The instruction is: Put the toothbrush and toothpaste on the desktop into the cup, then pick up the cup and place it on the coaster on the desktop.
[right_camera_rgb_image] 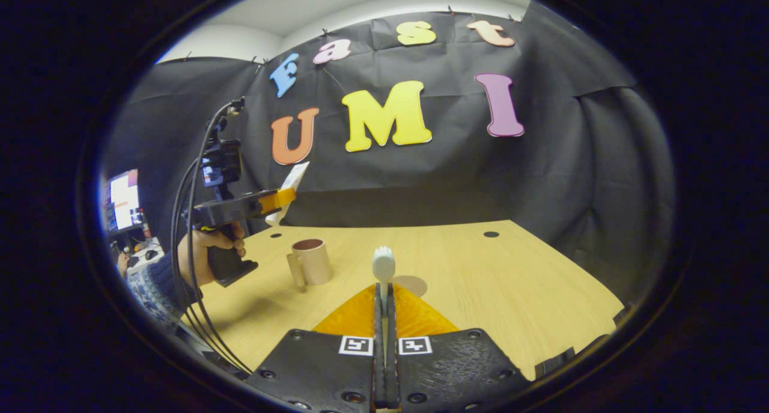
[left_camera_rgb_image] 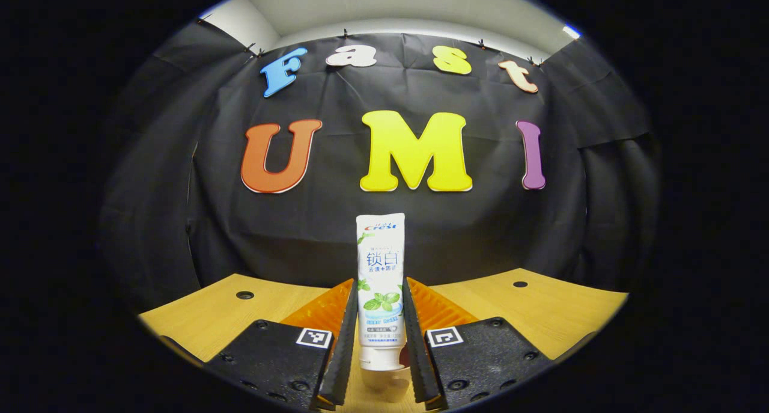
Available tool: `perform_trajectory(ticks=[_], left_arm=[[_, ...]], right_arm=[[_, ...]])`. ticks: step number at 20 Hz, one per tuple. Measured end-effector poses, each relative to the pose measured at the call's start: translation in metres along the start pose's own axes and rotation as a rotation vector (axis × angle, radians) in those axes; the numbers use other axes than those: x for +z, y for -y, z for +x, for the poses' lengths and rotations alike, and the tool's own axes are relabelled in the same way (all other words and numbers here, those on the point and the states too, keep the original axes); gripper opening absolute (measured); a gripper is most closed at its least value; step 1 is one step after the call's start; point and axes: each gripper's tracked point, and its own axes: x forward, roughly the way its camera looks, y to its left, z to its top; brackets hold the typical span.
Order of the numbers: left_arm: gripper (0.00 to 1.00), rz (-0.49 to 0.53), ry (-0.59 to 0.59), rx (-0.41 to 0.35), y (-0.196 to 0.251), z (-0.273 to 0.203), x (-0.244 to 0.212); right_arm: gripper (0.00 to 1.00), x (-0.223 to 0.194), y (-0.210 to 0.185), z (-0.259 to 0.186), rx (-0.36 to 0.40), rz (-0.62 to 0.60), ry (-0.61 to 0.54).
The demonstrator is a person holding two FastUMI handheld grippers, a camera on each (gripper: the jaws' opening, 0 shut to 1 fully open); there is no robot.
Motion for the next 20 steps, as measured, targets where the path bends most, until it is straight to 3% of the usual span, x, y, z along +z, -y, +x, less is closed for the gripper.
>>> perform_trajectory(ticks=[4,6,7,8,11,12,20], left_arm=[[0.46,-0.047,-0.025,0.000,0.005,0.001,-0.009],[0.55,-0.025,-0.018,0.013,0.002,0.002,-0.005],[0.48,-0.019,0.001,0.010,0.002,0.001,0.000],[0.55,-0.017,0.022,0.004,0.003,0.002,0.006],[0.41,-0.001,0.004,0.006,0.001,0.005,-0.001],[0.48,-0.003,-0.013,0.013,-0.001,0.005,-0.006],[0.48,-0.049,-0.064,0.023,-0.009,-0.004,-0.021]], right_arm=[[0.01,-0.002,0.001,0.001,-0.011,0.005,-0.006],[0.01,-0.004,0.001,0.002,-0.009,0.001,-0.010],[0.01,-0.004,0.000,0.002,-0.005,0.002,-0.013],[0.01,-0.004,-0.001,0.002,0.002,0.003,-0.014],[0.01,-0.003,0.000,0.002,0.005,-0.006,-0.013],[0.01,-0.003,0.000,0.002,0.005,-0.008,-0.013],[0.01,-0.001,0.001,0.003,0.007,-0.019,-0.021]])
